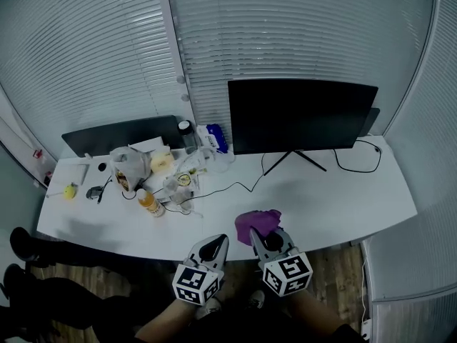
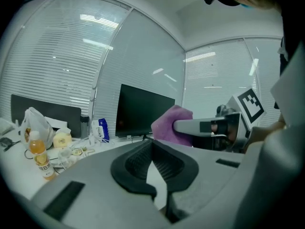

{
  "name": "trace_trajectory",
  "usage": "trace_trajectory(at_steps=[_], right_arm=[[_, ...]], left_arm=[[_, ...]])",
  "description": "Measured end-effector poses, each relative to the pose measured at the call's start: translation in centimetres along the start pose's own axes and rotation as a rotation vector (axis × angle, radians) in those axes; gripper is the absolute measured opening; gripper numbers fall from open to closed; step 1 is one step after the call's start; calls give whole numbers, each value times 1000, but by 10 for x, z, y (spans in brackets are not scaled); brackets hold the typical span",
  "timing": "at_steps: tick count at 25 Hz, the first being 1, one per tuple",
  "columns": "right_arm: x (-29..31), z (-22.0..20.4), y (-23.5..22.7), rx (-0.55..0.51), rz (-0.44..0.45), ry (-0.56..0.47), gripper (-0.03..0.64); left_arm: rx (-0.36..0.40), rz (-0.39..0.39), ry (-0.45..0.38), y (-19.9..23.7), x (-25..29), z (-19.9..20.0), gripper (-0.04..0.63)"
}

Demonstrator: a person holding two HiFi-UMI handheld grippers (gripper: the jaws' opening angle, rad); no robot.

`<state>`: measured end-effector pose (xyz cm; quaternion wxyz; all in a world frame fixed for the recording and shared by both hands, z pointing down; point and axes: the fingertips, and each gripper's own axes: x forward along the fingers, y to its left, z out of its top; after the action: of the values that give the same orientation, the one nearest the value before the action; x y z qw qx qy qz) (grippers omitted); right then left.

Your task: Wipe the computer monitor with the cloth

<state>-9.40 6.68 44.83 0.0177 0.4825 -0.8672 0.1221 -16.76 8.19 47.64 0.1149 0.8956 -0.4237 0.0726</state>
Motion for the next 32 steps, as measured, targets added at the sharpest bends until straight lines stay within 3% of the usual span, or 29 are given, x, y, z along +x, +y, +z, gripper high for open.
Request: trace_trajectory(at_steps=[15,26,32], right_arm=[[19,35,-43,-52,86,-21,60],[61,70,-62,-75,78,-45,60],[118,88,-83,-87,53,-48,60]], left_arm=[[-7,114,-59,2,49,27,5],[17,104,-78,25,85,58,5],[15,84,-90,70,123,76,5]])
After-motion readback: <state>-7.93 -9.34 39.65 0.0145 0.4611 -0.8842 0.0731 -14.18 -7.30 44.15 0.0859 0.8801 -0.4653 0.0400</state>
